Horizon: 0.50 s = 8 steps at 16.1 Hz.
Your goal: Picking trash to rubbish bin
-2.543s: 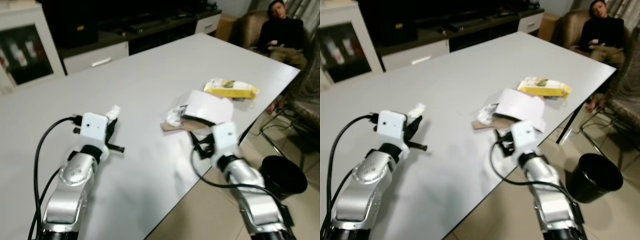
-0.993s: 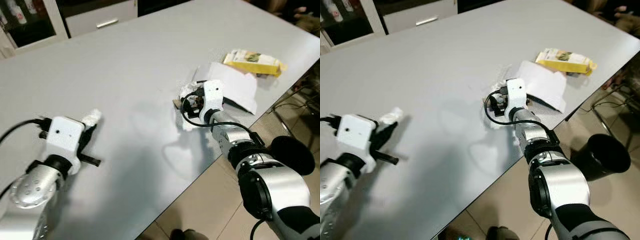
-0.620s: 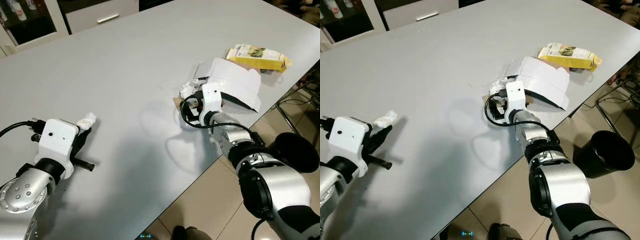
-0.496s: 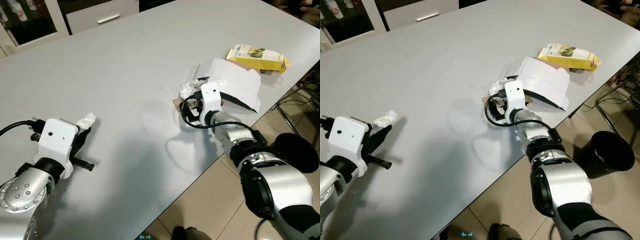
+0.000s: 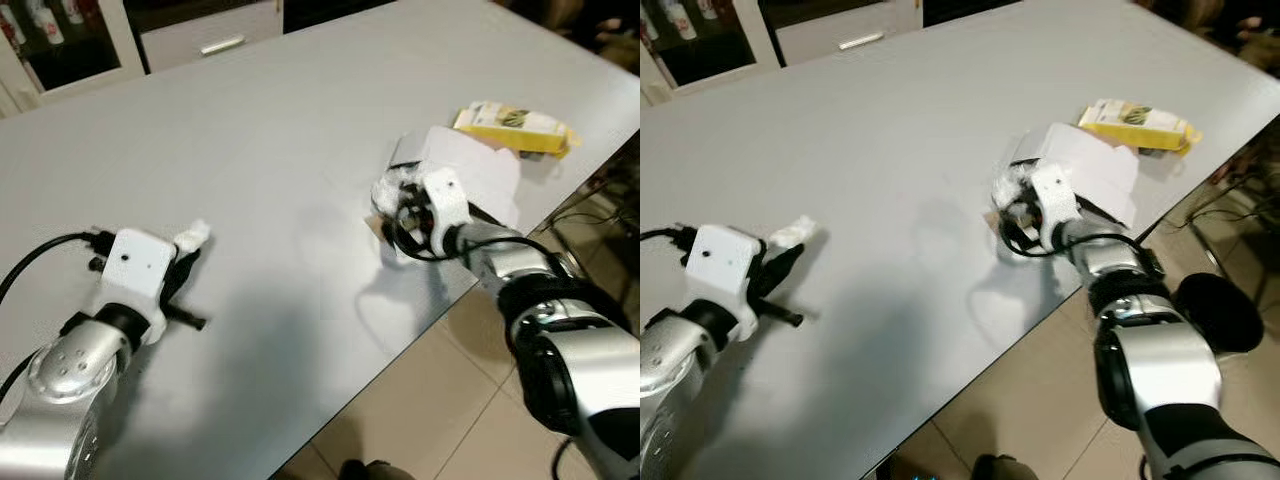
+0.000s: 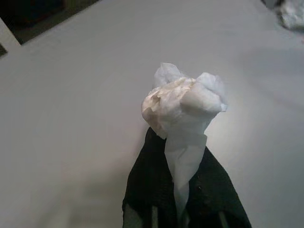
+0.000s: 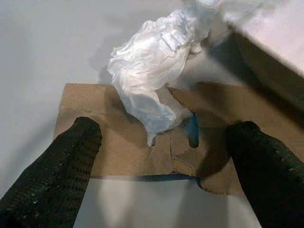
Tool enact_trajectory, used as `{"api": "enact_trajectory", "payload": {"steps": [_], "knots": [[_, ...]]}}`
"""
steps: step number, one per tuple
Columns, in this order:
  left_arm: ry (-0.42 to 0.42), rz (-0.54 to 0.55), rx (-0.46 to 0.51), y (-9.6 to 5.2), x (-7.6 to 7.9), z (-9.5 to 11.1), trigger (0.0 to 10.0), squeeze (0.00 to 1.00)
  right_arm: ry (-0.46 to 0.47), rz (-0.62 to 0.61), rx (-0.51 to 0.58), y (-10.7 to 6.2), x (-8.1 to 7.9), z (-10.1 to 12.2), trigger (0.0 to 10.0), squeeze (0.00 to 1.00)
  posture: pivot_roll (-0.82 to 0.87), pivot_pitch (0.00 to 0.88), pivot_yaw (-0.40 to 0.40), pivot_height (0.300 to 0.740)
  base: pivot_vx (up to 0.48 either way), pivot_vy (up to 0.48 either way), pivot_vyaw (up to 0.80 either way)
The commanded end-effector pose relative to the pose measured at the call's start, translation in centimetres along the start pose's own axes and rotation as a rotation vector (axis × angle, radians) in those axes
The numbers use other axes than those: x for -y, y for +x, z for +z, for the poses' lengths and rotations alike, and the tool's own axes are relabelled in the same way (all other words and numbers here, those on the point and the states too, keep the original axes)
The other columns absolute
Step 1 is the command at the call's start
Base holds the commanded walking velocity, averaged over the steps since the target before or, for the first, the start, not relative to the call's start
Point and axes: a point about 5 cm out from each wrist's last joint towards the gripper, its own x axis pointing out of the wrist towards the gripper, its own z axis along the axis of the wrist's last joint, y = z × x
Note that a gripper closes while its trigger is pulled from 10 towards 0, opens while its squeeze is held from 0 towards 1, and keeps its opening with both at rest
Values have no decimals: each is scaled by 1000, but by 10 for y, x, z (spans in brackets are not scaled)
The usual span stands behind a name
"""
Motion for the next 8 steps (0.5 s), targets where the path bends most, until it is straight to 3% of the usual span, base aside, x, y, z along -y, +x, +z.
{"api": "enact_trajectory", "payload": {"steps": [1, 4, 7, 8], "knots": [[11, -11, -2, 3, 3, -2, 10000, 0, 55, 54, -164, -5, -1, -42, 10000, 0, 174, 115, -76, 740, 0, 0, 0], [20, -9, 12, 9, 1, -1, 10000, 0, 93, 210, -156, -8, -8, -49, 10000, 0, 154, 100, -64, 740, 0, 0, 0], [21, -8, 23, 13, 1, 0, 10000, 0, 78, 223, -150, -8, -9, -51, 10000, 0, 151, 96, -65, 740, 0, 0, 0], [6, -17, 32, 14, 3, 1, 10000, 0, 40, 169, -111, -8, -4, -41, 10000, 0, 146, 99, -64, 740, 0, 0, 0]]}}
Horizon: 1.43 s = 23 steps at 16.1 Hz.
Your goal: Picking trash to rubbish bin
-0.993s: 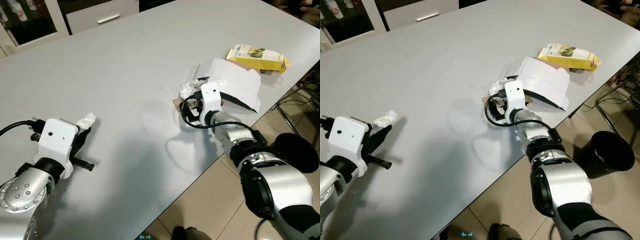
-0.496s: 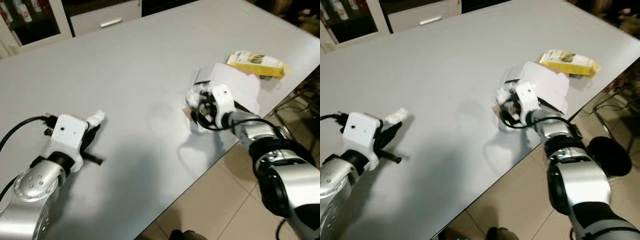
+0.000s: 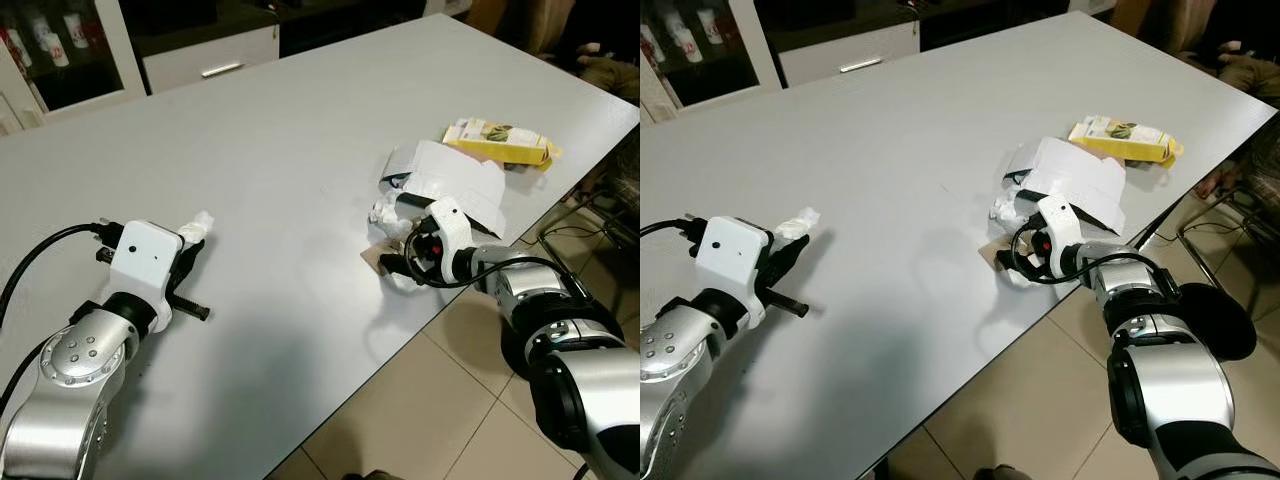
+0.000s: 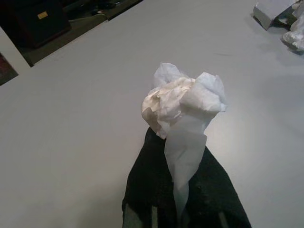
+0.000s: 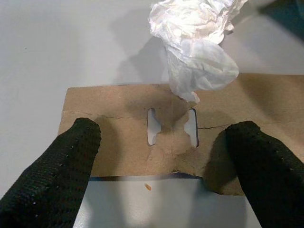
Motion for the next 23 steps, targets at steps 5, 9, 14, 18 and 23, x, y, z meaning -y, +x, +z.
{"api": "enact_trajectory", "payload": {"steps": [5, 9, 14, 18, 23], "knots": [[-30, -64, 30, 4, 14, 4, 10000, 0, -77, -79, 69, -8, 11, 38, 10000, 0, 141, 106, -72, 740, 0, 0, 0], [-38, -70, 28, 1, 16, 2, 10000, 0, -27, -4, 100, -8, 6, 47, 10000, 1000, 146, 91, -78, 740, 0, 0, 0], [-29, -77, 15, -1, 14, 1, 10000, 0, 22, -84, 27, -1, 4, 17, 10000, 1000, 161, 105, -70, 740, 0, 0, 0], [-20, -82, 12, 0, 13, 0, 10000, 0, 59, -104, -46, 4, -1, -8, 10000, 643, 155, 101, -63, 740, 0, 0, 0], [-16, -98, 9, 3, 15, 1, 10000, 0, 111, -70, -179, 9, -11, -37, 10000, 0, 153, 105, -57, 740, 0, 0, 0]]}}
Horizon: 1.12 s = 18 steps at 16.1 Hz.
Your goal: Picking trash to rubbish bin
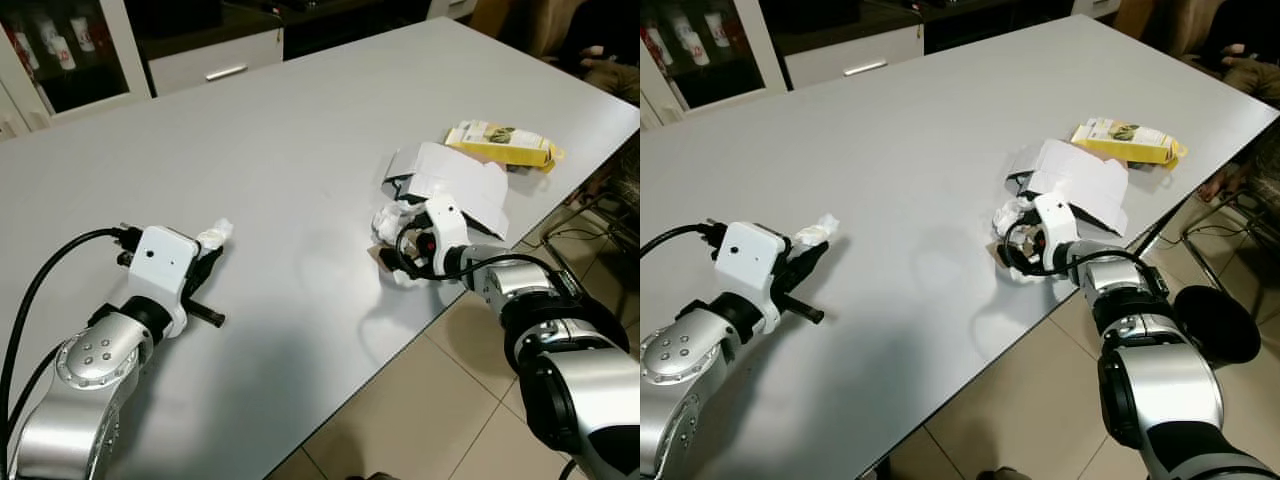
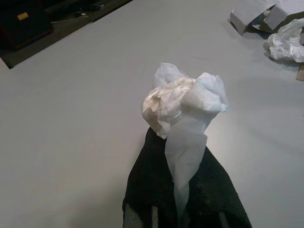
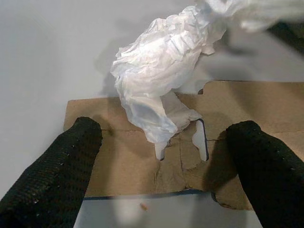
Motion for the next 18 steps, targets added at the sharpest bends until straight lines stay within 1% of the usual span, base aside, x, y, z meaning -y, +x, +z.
{"api": "enact_trajectory", "payload": {"steps": [1, 2, 3, 4, 9, 15, 18], "knots": [[5, -25, 4, 1, 2, 2, 10000, 0, 87, 40, -157, 2, -6, -40, 4706, 0, 155, 100, -58, 740, 0, 0, 0], [6, -26, 3, 1, 2, 2, 10000, 0, 93, 40, -158, 2, -6, -40, 667, 0, 155, 100, -58, 740, 0, 0, 0], [5, -27, 3, 1, 2, 2, 10000, 0, 100, 42, -159, 2, -7, -40, 0, 0, 155, 100, -58, 740, 0, 0, 0], [4, -25, 3, 2, 1, 2, 10000, 0, 130, 66, -160, 3, -9, -42, 0, 0, 155, 101, -56, 740, 0, 0, 0], [-1, -26, -9, 2, 1, 0, 10000, 0, 173, 96, -167, 3, -14, -48, 0, 0, 151, 108, -48, 740, 0, 0, 0], [-29, -21, -17, 2, 4, -2, 10000, 0, 203, 114, -178, 4, -18, -58, 0, 0, 149, 109, -47, 740, 0, 0, 0], [-35, -25, -18, 4, 6, -2, 10000, 0, 214, 119, -180, 4, -19, -61, 0, 0, 144, 105, -47, 740, 0, 0, 0]]}}
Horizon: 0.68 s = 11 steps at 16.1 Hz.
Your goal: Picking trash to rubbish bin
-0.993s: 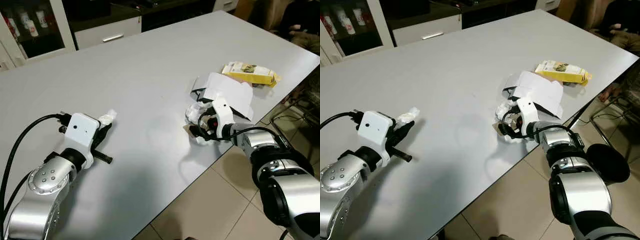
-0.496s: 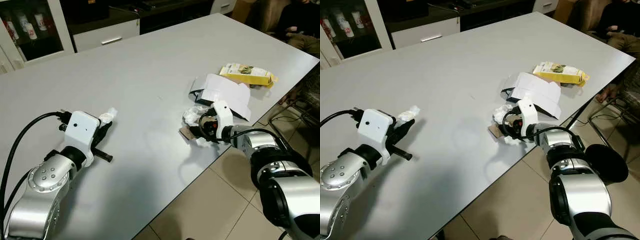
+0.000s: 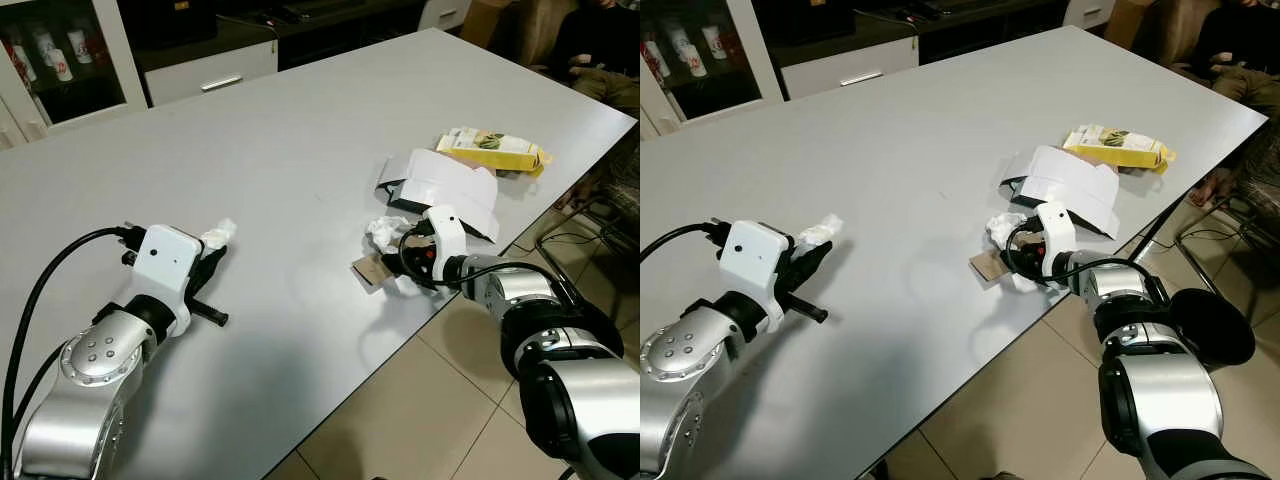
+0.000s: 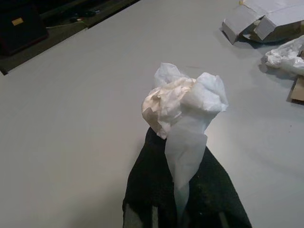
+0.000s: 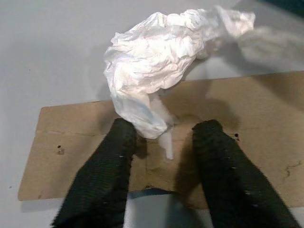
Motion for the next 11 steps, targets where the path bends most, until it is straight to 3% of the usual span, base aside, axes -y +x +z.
{"api": "enact_trajectory", "payload": {"steps": [1, 5, 6, 11], "knots": [[-13, -17, -16, 2, 4, -3, 10000, 0, 103, 21, -179, 3, -5, -49, 0, 0, 141, 96, -46, 740, 0, 0, 0], [-3, -9, -7, 8, 0, -2, 10000, 0, 152, 61, -33, 5, -8, -22, 0, 0, 123, 68, -40, 740, 0, 0, 0], [-4, 13, 6, 13, -5, -1, 10000, 0, 167, 94, 28, 4, -10, -3, 0, 0, 107, 43, -42, 740, 0, 0, 0], [-6, 14, 27, 21, -3, 0, 10000, 0, 147, 182, 93, 1, -19, 23, 0, 0, 90, 15, -47, 740, 0, 0, 0]]}}
